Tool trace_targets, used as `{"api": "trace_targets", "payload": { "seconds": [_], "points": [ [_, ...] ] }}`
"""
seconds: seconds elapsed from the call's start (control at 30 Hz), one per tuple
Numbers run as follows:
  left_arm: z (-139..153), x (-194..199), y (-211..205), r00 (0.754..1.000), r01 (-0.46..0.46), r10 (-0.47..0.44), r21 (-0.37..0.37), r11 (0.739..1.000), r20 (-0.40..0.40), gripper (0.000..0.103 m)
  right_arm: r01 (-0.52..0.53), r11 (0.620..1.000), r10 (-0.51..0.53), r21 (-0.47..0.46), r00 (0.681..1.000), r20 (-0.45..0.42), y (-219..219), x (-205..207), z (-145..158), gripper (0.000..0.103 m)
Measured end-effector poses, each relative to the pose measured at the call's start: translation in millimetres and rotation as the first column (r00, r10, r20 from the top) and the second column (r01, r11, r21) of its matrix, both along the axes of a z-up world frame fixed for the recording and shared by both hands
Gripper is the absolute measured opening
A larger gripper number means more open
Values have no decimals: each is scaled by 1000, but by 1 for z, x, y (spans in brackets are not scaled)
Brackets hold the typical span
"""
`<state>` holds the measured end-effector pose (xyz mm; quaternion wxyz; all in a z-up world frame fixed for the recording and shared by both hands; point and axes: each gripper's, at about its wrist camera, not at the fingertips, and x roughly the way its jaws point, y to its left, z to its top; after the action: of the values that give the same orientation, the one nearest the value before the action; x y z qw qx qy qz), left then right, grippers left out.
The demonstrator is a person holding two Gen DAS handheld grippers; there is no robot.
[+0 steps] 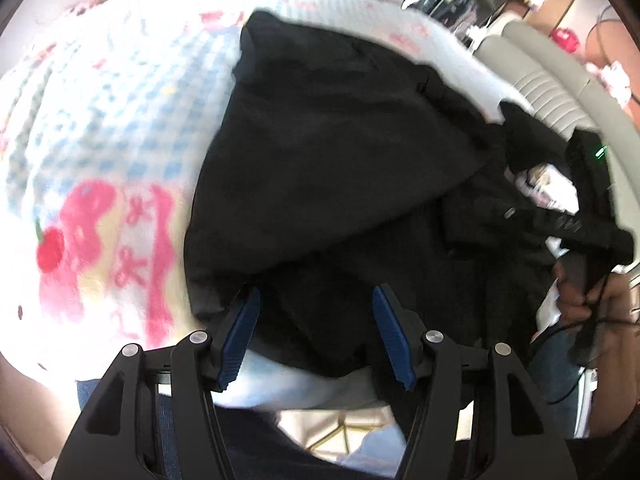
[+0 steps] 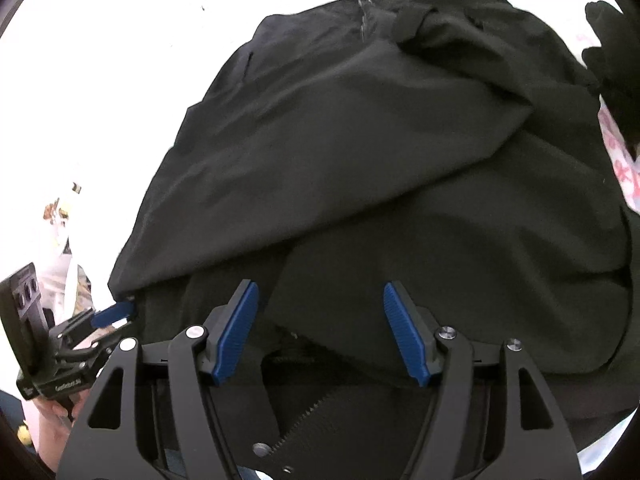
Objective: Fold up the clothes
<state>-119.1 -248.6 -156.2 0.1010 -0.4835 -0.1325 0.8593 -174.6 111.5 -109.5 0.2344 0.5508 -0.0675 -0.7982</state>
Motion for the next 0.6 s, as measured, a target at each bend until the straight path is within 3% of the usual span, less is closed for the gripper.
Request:
{"api": "trace_targets", "payload": {
  "seconds": [0.1,0.2,0.3,0.43,0.53,0.6],
  "points": [
    [17,-19,5,997,15,-11,49,999,-73,61,-22,1000,22,-3,1000,3,3,15,9,68],
    [32,-57,13,995,25,-19,59,998,-96,60,-20,1000,19,7,1000,12,8,22,9,68],
    [46,-94,34,994,47,-47,-6,999,-97,60,48,998,-47,-29,998,36,17,16,8,68],
    [54,-100,62,991,106,-113,-85,991,-75,61,109,994,-107,23,993,-50,50,10,31,68],
    [43,-98,75,989,139,-147,-186,973,-32,61,197,980,-195,19,978,-68,86,-1,42,68],
    [25,-91,65,994,109,-106,-249,963,25,61,250,968,-249,18,967,-58,105,-12,44,68]
  ]
}}
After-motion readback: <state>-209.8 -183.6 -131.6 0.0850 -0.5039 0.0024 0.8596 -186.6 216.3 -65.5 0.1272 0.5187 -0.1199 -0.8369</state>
